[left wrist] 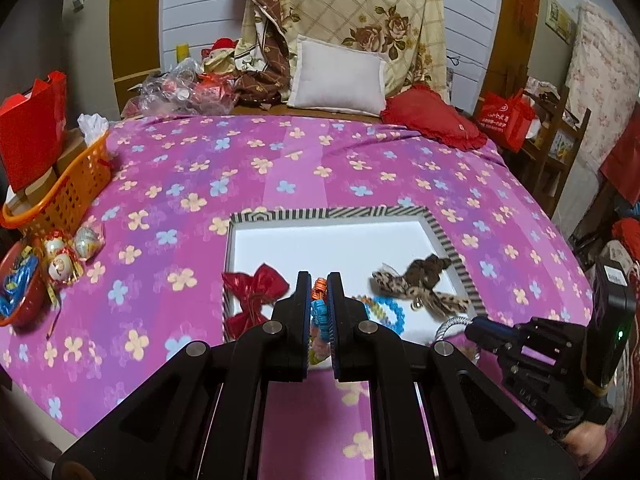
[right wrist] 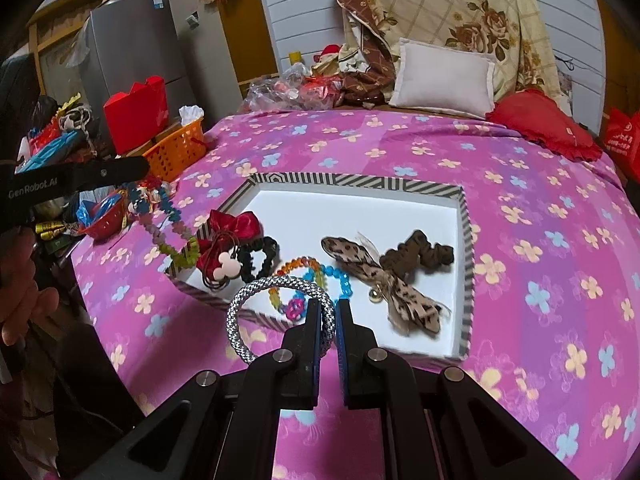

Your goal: Organize jewelry

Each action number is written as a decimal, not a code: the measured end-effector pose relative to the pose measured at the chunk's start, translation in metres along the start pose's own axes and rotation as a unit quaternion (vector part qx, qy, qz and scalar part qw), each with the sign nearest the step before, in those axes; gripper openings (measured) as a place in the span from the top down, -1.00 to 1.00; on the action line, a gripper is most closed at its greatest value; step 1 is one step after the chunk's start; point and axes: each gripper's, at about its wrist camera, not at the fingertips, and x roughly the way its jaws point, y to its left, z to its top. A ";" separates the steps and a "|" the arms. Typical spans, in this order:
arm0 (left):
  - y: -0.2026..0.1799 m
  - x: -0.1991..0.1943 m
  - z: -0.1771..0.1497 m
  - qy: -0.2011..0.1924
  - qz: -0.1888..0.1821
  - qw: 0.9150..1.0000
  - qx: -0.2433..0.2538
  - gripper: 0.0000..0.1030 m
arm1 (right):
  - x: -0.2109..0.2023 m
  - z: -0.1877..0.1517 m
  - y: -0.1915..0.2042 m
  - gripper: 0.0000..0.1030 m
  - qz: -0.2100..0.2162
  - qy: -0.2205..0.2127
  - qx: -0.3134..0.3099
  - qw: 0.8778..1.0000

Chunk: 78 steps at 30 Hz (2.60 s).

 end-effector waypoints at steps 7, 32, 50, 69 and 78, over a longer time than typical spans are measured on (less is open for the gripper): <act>-0.005 0.034 0.009 0.018 -0.001 1.000 -0.003 0.87 | 0.033 0.013 0.003 0.87 -0.005 0.019 0.001 1.000; 0.053 0.122 -0.039 0.108 0.041 0.991 -0.067 0.88 | 0.118 0.017 -0.014 0.87 -0.041 0.082 0.017 0.996; 0.035 0.095 -0.049 0.076 0.061 0.994 -0.045 -0.10 | 0.090 0.009 -0.015 0.38 -0.042 0.058 0.040 0.997; 0.010 0.048 -0.079 0.033 0.109 0.993 -0.038 -0.10 | 0.029 -0.016 -0.001 0.06 -0.049 0.011 0.066 0.997; -0.003 0.023 -0.087 0.012 0.113 0.993 -0.035 -0.11 | 0.007 -0.025 0.013 -0.19 -0.053 -0.006 0.057 0.997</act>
